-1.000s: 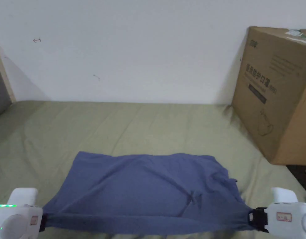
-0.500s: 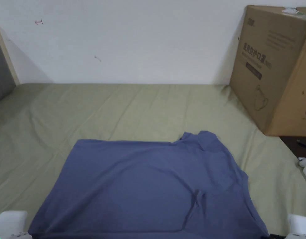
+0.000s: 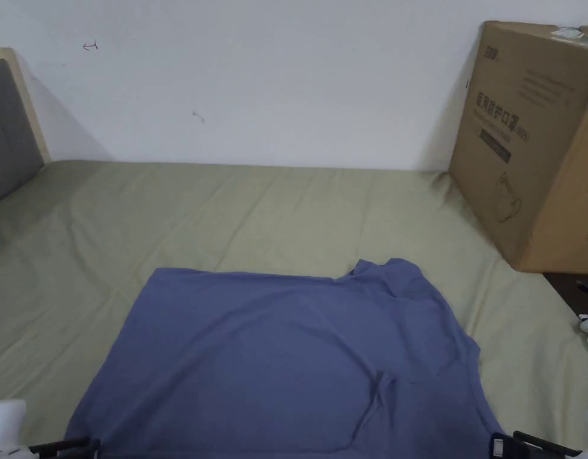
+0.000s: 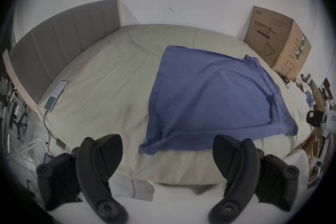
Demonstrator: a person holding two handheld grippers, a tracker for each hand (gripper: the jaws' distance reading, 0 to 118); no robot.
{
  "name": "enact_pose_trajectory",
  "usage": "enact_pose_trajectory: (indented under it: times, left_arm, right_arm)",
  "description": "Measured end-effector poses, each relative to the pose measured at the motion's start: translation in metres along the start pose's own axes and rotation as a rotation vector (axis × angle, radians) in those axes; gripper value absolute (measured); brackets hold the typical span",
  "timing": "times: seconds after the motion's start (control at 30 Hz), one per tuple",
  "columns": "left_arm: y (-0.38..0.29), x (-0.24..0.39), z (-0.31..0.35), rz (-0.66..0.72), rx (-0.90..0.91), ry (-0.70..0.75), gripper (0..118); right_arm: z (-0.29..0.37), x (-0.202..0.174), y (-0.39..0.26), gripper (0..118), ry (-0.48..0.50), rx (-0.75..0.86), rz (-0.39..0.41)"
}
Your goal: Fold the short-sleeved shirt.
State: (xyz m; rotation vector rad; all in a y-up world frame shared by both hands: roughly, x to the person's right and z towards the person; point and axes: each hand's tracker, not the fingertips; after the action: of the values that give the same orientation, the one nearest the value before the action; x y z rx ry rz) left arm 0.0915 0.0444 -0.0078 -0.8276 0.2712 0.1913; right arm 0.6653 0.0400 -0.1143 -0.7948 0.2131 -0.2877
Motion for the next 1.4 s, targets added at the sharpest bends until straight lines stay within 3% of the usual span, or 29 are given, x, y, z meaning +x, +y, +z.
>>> enact_pose_trajectory:
  times: [0.03, 0.07, 0.1, 0.13, 0.2, 0.27, 0.33, 0.4, 0.43, 0.47, 0.5, 0.53, 0.6, 0.63, 0.77, 0.87, 0.9, 0.93, 0.97, 1.0, 1.07, 1.23, 1.27, 1.3, 1.37, 1.4]
  left_arm:
    - [-0.005, 0.002, 0.007, -0.017, 0.024, 0.005, 91]
    - [-0.009, 0.004, 0.014, -0.030, 0.062, 0.012, 73]
    - [-0.013, 0.006, 0.020, -0.042, 0.086, 0.030, 43]
    - [-0.020, 0.007, 0.024, -0.039, 0.116, 0.049, 21]
    - [-0.035, 0.005, 0.025, -0.029, 0.139, 0.086, 2]
    - [-0.045, -0.006, 0.016, 0.043, 0.090, 0.092, 0]
    - [-0.055, -0.021, 0.003, 0.108, 0.017, 0.037, 0]
    - [-0.061, -0.025, -0.001, 0.119, 0.044, 0.063, 0]
    - [-0.059, -0.027, -0.004, 0.120, 0.038, 0.066, 8]
    - [-0.056, -0.027, -0.008, 0.113, 0.017, 0.064, 28]
    - [-0.055, -0.027, -0.011, 0.108, 0.012, 0.066, 70]
    - [-0.053, -0.028, -0.015, 0.094, 0.016, 0.046, 86]
    - [-0.048, -0.028, -0.024, 0.076, 0.008, 0.030, 92]
    - [-0.044, -0.027, -0.030, 0.061, 0.004, 0.030, 101]
    - [-0.032, -0.028, -0.053, -0.011, -0.027, 0.110, 101]
    - [-0.026, -0.028, -0.060, -0.007, -0.028, 0.096, 92]
    - [-0.026, -0.027, -0.062, -0.019, -0.025, 0.086, 73]
    - [-0.026, -0.024, -0.066, -0.038, -0.031, 0.099, 44]
    - [-0.027, -0.026, -0.073, -0.062, -0.073, 0.130, 7]
    - [-0.029, -0.024, -0.080, -0.066, -0.126, 0.139, 1]
    - [-0.032, -0.024, -0.080, -0.034, -0.123, 0.075, 1]
    - [-0.029, -0.010, -0.055, -0.046, -0.075, 0.097, 1]
    - [-0.026, -0.011, -0.052, -0.040, -0.070, 0.092, 1]
    - [-0.024, -0.013, -0.050, -0.027, -0.061, 0.095, 1]
    - [-0.021, -0.021, -0.050, -0.006, -0.046, 0.084, 1]
    - [-0.019, -0.023, -0.049, 0.004, -0.042, 0.076, 1]
  right_arm:
    - [0.005, -0.004, -0.004, 43, -0.010, -0.001, 0.012]
    - [0.008, -0.008, -0.008, 23, -0.027, 0.009, 0.023]
    - [0.010, -0.013, -0.012, 7, -0.057, 0.030, 0.048]
    - [0.012, -0.016, -0.016, 6, -0.053, 0.033, 0.034]
    - [0.014, -0.016, -0.018, 0, 0.069, 0.005, -0.021]
    - [0.016, -0.019, -0.024, 0, 0.096, 0.021, -0.042]
    - [0.013, -0.026, -0.029, 0, 0.060, 0.007, 0.039]
    - [0.009, -0.030, -0.033, 0, 0.043, -0.009, 0.068]
    - [0.008, -0.031, -0.034, 0, 0.052, -0.016, 0.058]
    - [0.007, -0.033, -0.035, 0, 0.061, -0.027, 0.051]
    - [0.006, -0.034, -0.036, 0, 0.069, -0.033, 0.040]
    - [0.005, -0.035, -0.038, 0, 0.071, -0.036, 0.039]
    - [0.003, -0.038, -0.040, 0, 0.061, -0.042, 0.045]
    - [0.003, -0.039, -0.041, 0, 0.056, -0.045, 0.052]
    - [0.004, -0.041, -0.045, 0, 0.054, -0.057, 0.069]
    - [0.005, -0.038, -0.047, 0, 0.037, -0.068, 0.076]
    - [0.005, -0.037, -0.047, 0, 0.032, -0.071, 0.070]
    - [0.006, -0.035, -0.048, 0, 0.028, -0.075, 0.056]
    - [0.006, -0.032, -0.049, 0, 0.030, -0.076, 0.043]
    - [0.006, -0.028, -0.048, 0, 0.030, -0.078, 0.028]
    - [0.008, -0.024, -0.049, 0, 0.029, -0.075, 0.016]
    - [0.010, -0.008, -0.048, 0, -0.003, -0.076, 0.002]
    - [0.008, -0.004, -0.047, 1, -0.013, -0.082, -0.001]
    - [0.005, -0.001, -0.046, 20, -0.047, -0.098, -0.001]
    - [-0.003, 0.005, -0.043, 79, -0.115, -0.136, 0.019]
    - [-0.008, 0.009, -0.043, 102, -0.134, -0.152, 0.029]
